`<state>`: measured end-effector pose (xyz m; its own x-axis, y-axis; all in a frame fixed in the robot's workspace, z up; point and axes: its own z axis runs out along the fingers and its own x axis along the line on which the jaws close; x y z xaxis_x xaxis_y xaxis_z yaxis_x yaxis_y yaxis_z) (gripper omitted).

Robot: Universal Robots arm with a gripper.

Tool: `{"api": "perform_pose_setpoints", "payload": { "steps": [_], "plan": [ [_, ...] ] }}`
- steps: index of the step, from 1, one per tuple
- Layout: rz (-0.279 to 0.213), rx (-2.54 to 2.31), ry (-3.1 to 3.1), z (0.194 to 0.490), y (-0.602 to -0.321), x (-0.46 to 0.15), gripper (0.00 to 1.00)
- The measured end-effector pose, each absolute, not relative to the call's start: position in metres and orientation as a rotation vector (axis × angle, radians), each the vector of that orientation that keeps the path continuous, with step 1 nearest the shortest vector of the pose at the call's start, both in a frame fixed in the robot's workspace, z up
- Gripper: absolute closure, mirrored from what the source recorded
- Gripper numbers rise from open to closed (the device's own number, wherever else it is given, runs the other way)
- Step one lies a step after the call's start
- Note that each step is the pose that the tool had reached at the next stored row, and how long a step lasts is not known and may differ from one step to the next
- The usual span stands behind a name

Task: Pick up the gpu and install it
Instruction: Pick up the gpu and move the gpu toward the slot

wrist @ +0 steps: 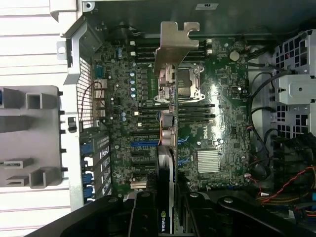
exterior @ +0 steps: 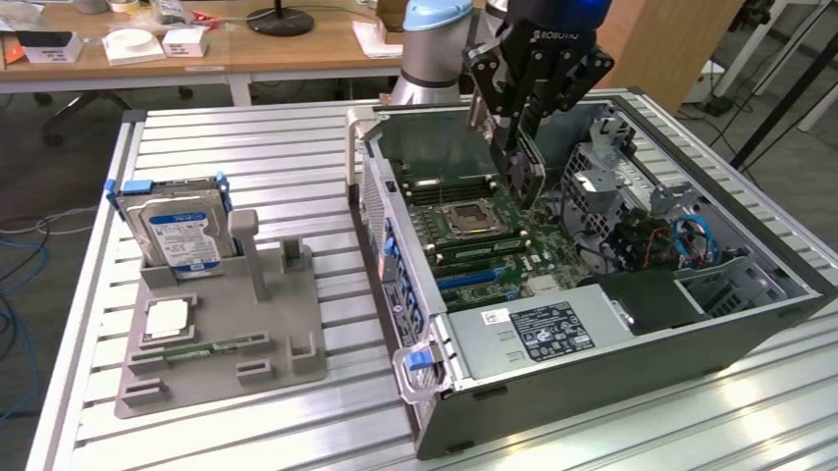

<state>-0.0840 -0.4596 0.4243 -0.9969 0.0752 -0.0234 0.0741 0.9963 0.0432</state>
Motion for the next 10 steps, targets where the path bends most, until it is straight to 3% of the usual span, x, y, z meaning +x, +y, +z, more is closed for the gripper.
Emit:
{"api": "perform_pose_setpoints", "payload": {
  "steps": [10],
  "plan": [
    [0.066, 0.116, 3.114, 0.4243, -0.4596, -0.0764, 0.74]
  ]
}}
